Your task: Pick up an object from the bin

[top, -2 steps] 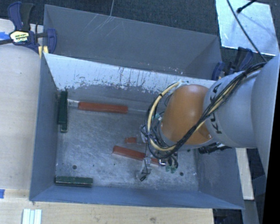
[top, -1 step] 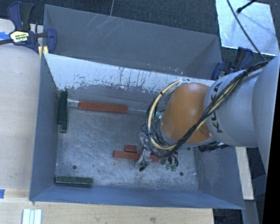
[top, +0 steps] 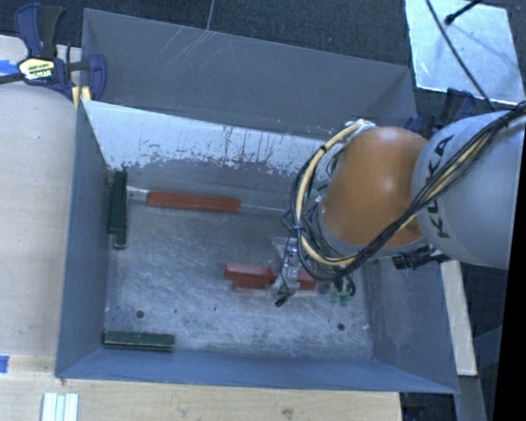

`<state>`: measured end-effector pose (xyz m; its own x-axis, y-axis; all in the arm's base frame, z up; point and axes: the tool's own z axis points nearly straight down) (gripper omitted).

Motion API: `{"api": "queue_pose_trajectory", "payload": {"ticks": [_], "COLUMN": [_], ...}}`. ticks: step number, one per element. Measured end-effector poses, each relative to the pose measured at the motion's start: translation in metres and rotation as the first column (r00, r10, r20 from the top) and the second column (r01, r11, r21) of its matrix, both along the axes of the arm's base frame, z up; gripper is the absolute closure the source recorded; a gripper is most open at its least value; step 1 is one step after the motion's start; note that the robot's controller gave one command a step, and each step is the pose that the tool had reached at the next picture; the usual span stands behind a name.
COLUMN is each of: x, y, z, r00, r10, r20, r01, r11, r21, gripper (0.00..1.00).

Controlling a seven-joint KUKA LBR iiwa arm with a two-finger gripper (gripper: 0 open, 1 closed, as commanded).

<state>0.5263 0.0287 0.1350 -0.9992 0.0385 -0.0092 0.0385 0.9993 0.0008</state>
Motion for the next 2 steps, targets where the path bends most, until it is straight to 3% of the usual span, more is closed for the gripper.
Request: {"api": "queue_pose_trajectory", "payload": {"ticks": [2], "x": [0.002], "y": [0.000], "z": [0.036], "r00": [1.000], "r10": [0.006], "r20": [-0.003], "r01": [-0.006], "r11": [1.000], "r21": [0.000], "gripper": [1.00]}}
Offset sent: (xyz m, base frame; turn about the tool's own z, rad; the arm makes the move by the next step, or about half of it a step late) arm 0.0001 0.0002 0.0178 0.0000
